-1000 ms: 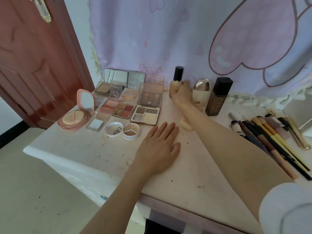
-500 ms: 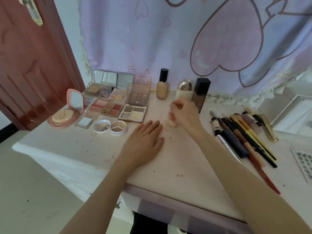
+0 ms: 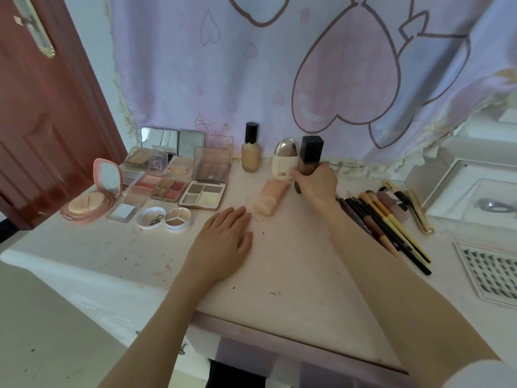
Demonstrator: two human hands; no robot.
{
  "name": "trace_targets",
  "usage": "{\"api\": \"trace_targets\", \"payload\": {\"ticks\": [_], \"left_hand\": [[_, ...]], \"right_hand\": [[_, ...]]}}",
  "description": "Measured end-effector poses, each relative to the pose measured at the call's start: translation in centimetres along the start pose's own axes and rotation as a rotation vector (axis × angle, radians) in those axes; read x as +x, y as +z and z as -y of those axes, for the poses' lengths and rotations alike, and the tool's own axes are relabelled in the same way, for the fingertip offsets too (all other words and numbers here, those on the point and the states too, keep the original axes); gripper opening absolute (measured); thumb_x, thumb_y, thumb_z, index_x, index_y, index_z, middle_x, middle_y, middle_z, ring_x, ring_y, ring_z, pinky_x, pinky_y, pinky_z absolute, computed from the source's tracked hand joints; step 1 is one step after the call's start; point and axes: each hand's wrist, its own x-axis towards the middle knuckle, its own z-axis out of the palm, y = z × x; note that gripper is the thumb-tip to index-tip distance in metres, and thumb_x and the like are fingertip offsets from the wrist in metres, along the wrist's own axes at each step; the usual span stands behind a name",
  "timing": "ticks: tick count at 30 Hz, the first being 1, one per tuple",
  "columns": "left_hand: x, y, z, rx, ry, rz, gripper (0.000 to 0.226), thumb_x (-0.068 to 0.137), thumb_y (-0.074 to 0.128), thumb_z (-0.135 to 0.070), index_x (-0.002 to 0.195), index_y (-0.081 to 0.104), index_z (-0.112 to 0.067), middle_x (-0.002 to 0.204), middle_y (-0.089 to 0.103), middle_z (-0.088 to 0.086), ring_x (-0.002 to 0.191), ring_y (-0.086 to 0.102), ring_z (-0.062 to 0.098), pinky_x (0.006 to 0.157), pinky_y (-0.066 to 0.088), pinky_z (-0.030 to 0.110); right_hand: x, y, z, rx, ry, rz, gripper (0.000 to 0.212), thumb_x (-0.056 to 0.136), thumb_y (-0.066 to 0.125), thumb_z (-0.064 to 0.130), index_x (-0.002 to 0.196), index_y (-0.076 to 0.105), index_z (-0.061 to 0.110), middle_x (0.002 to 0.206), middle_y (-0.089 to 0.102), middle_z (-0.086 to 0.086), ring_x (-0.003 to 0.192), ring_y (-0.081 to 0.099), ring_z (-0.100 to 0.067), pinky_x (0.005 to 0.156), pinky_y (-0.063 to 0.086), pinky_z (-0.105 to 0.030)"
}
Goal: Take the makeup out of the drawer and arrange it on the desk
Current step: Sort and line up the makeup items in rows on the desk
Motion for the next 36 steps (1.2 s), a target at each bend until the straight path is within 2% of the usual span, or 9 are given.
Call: {"api": "trace_targets", "payload": {"ticks": [6,10,15,18,21,25,28,32,36], "left_hand": [[0.1,0.0,0.3,-0.036,0.013,-0.035,0.046,0.096,0.038,-0.035,0.141,0.037,-0.023,0.15,0.031,-0.008,0.139,0.02,0.009,0.111,0.008,0.022],[0.1,-0.3,0.2,-0.091,0.023,-0.077,0.041,0.094,0.046,-0.03,0.133,0.049,-0.019,0.143,0.042,-0.005,0.135,0.032,0.013,0.109,0.015,0.022],[0.2,-1.8,-0.3,-0.554,-0.094,-0.121,0.038,0.093,0.049,-0.031,0.131,0.047,-0.023,0.126,0.056,-0.007,0.114,0.051,0.004,0.099,0.036,0.02],[1.4,-3.6,-1.4,-0.8,-0.103,-0.214,0.047,0.09,0.048,-0.045,0.132,0.04,-0.027,0.116,0.056,-0.011,0.097,0.053,-0.007,0.079,0.044,0.009],[2.8,-5.6,-2.6,-0.786,0.006,-0.274,0.043,0.083,0.045,-0.056,0.122,0.041,-0.039,0.1,0.055,-0.016,0.082,0.055,-0.002,0.068,0.044,0.01],[4.6,-6.4,-3.6,-0.408,0.068,-0.228,0.03,0.082,0.041,-0.056,0.083,0.056,-0.03,0.069,0.058,-0.008,0.07,0.054,0.003,0.057,0.041,0.018],[4.9,-5.7,-4.0,-0.558,0.027,-0.226,0.01,0.089,0.052,-0.036,0.082,0.049,-0.03,0.05,0.051,-0.007,0.052,0.049,0.007,0.048,0.035,0.015],[4.8,-5.3,-4.7,-0.751,0.068,-0.203,0.01,0.087,0.054,-0.034,0.088,0.044,-0.031,0.049,0.051,-0.011,0.046,0.043,0.005,0.047,0.036,0.015],[5.2,-6.0,-5.0,-0.667,0.112,-0.237,0.013,0.088,0.057,-0.029,0.079,0.048,-0.031,0.062,0.054,0.003,0.054,0.047,0.015,0.048,0.038,0.023]], "right_hand": [[-0.7,-0.2,-0.2,0.092,-0.061,-0.033,0.037,0.084,0.063,0.032,0.106,0.055,0.004,0.107,0.062,-0.012,0.108,0.052,-0.031,0.095,0.043,-0.043],[-3.9,-1.9,0.6,0.22,-0.206,-0.024,0.025,0.083,0.063,0.039,0.094,0.052,0.02,0.088,0.059,0.005,0.086,0.056,-0.012,0.07,0.045,-0.02],[-8.2,-3.8,0.7,0.45,-0.232,0.298,0.021,0.081,0.064,0.034,0.093,0.058,0.018,0.072,0.061,-0.003,0.058,0.059,-0.013,0.058,0.055,-0.031],[-9.4,-4.0,0.2,0.489,-0.262,0.488,0.012,0.084,0.064,0.024,0.091,0.055,0.023,0.071,0.061,-0.005,0.052,0.056,-0.01,0.051,0.051,-0.026],[-10.0,-3.6,-0.1,0.399,-0.316,0.542,0.018,0.082,0.066,0.026,0.096,0.056,0.026,0.074,0.059,0.003,0.054,0.054,-0.005,0.05,0.048,-0.023],[-10.7,-3.1,-0.9,0.209,-0.364,0.492,0.021,0.079,0.068,0.031,0.091,0.051,0.027,0.072,0.055,0.011,0.056,0.052,0.0,0.052,0.044,-0.019],[-10.7,-3.5,-0.7,0.472,-0.195,0.694,0.015,0.085,0.065,0.028,0.089,0.053,0.021,0.068,0.059,0.001,0.048,0.055,-0.012,0.048,0.047,-0.027],[-10.5,-4.5,-0.2,0.828,-0.025,0.967,0.019,0.094,0.05,0.031,0.096,0.052,0.012,0.076,0.064,-0.009,0.058,0.061,-0.025,0.055,0.051,-0.032],[-10.7,-4.4,0.0,0.857,-0.039,0.936,0.018,0.096,0.048,0.029,0.096,0.05,0.012,0.074,0.061,-0.009,0.054,0.056,-0.02,0.052,0.047,-0.03]]}}
